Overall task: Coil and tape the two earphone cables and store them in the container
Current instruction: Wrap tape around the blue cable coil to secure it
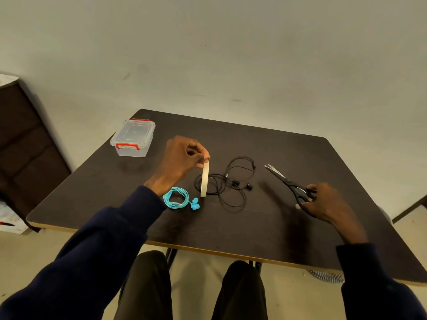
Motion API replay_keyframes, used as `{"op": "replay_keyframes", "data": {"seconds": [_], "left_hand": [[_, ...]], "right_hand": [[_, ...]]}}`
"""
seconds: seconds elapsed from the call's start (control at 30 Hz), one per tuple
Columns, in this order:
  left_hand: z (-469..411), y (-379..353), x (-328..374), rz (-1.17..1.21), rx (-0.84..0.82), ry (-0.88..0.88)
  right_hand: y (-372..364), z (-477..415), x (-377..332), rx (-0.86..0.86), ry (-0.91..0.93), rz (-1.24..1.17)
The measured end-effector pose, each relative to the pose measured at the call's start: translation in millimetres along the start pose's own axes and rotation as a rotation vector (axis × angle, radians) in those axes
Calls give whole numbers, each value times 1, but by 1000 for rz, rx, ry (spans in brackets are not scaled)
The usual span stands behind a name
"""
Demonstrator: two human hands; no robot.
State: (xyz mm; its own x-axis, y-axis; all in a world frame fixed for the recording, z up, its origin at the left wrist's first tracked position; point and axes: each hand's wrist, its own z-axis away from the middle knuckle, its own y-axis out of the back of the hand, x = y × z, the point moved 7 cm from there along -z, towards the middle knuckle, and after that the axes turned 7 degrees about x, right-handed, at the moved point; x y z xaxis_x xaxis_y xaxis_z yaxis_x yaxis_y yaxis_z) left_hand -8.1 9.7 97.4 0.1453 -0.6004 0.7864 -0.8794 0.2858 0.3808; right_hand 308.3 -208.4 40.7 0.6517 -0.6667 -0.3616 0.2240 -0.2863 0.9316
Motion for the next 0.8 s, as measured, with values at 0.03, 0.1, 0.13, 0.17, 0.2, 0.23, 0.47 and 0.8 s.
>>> {"op": "replay_keyframes", "data": {"seconds": [0.03, 0.1, 0.13, 0.17, 0.2, 0.23, 0.47, 0.8], "left_hand": [[0, -2, 0, 4, 1, -3], [1, -5, 2, 9, -2, -16], [1, -7, 2, 9, -2, -22], [1, -7, 3, 9, 1, -25], [0, -7, 3, 10, 7, -26], [0, -7, 3, 12, 10, -27], [1, -6, 2, 24, -3, -30], [-1, -1, -2, -1, -6, 2]], "right_hand": [[2, 2, 3, -5, -4, 3], [4, 6, 6, -18, -6, 0], [5, 8, 6, -30, 0, -16], [5, 11, 4, -37, 15, -35], [6, 14, -1, -36, 40, -61], [7, 17, -7, -33, 67, -90], [15, 48, -59, -78, 343, -287], [30, 61, -110, -17, 649, -242]]}}
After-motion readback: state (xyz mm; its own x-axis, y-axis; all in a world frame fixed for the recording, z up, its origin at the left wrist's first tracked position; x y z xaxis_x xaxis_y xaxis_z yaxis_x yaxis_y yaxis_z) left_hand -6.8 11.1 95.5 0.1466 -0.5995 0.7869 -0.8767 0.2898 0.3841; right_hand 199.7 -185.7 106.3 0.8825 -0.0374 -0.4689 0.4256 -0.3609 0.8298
